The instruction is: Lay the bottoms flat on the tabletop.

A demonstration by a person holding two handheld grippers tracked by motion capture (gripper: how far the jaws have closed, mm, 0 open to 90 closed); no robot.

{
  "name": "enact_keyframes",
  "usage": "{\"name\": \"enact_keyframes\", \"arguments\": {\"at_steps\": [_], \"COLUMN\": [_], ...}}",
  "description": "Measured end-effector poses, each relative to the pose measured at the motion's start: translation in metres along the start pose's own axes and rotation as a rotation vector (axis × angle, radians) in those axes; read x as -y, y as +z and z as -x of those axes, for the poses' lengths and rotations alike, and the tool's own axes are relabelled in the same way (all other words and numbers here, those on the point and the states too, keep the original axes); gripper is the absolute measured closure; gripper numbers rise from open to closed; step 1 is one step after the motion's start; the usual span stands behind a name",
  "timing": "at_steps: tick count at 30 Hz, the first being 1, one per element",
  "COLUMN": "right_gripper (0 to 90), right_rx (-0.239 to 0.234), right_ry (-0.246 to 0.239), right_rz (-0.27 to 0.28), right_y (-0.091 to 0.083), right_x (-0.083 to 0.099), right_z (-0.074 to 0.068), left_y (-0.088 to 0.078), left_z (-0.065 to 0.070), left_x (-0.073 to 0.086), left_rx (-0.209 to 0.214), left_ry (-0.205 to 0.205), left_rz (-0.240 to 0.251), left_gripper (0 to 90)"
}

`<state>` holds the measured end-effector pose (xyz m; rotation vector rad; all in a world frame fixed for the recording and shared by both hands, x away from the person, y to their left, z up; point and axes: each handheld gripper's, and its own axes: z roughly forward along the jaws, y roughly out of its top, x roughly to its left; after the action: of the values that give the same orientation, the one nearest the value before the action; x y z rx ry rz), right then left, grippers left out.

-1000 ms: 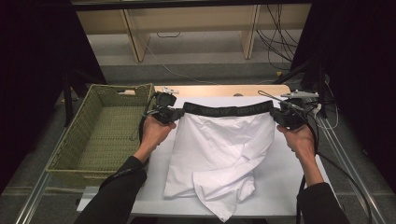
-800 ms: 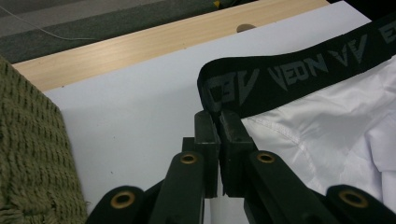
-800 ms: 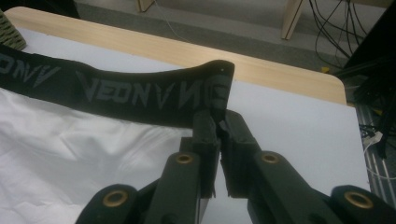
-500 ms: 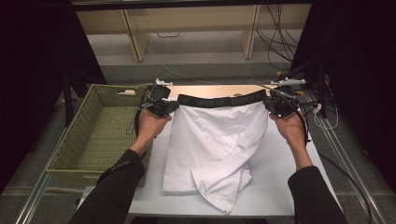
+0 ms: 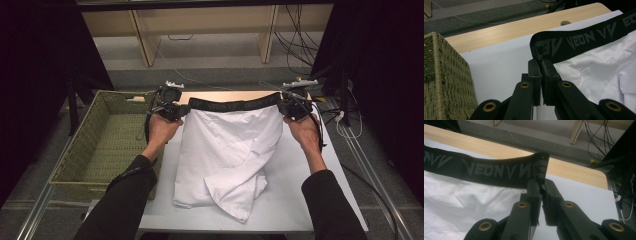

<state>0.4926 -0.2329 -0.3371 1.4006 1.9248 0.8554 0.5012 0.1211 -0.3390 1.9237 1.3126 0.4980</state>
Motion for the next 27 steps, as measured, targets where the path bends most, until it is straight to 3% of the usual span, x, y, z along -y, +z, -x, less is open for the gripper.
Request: {"name": "enact_keyframes", "arguments": {"at_steps": [10, 12, 15, 19, 23, 24, 25, 27], "right_gripper": [84.6, 82.9, 62.4, 55.7, 54.1, 53.1, 49.4, 48.1], "right_rx": [0.015, 0.022, 0.048, 0.092, 0.062, 0.046, -0.001, -0.024], "right_ry": [0.005, 0.0, 0.004, 0.003, -0.001, 0.007, 0.003, -0.001], "right_rz": [-0.026, -0.027, -0.037, -0.066, -0.072, -0.062, -0.067, -0.069], "right_y": [0.012, 0.014, 0.019, 0.02, 0.01, 0.006, 0.001, -0.002], "right_x": [-0.01, -0.01, -0.009, -0.005, 0.001, 0.005, 0.011, 0.015], "right_z": [-0.002, -0.002, -0.001, 0.004, 0.008, 0.007, 0.003, -0.001], "left_y": [0.005, 0.007, 0.011, 0.014, 0.011, 0.011, 0.009, 0.007], "left_z": [0.001, 0.001, 0.004, 0.01, 0.017, 0.019, 0.021, 0.025], "left_x": [-0.006, -0.006, -0.005, -0.004, 0.0, 0.002, 0.004, 0.01], "left_rx": [-0.014, -0.012, -0.027, -0.04, -0.01, -0.002, 0.007, 0.028], "left_ry": [-0.012, -0.035, -0.059, -0.038, -0.011, -0.003, 0.007, 0.016], "left_rz": [-0.005, 0.0, -0.004, -0.021, -0.038, -0.039, -0.047, -0.059], "left_gripper": [86.6, 86.2, 78.0, 67.4, 64.0, 62.9, 59.5, 57.3]}}
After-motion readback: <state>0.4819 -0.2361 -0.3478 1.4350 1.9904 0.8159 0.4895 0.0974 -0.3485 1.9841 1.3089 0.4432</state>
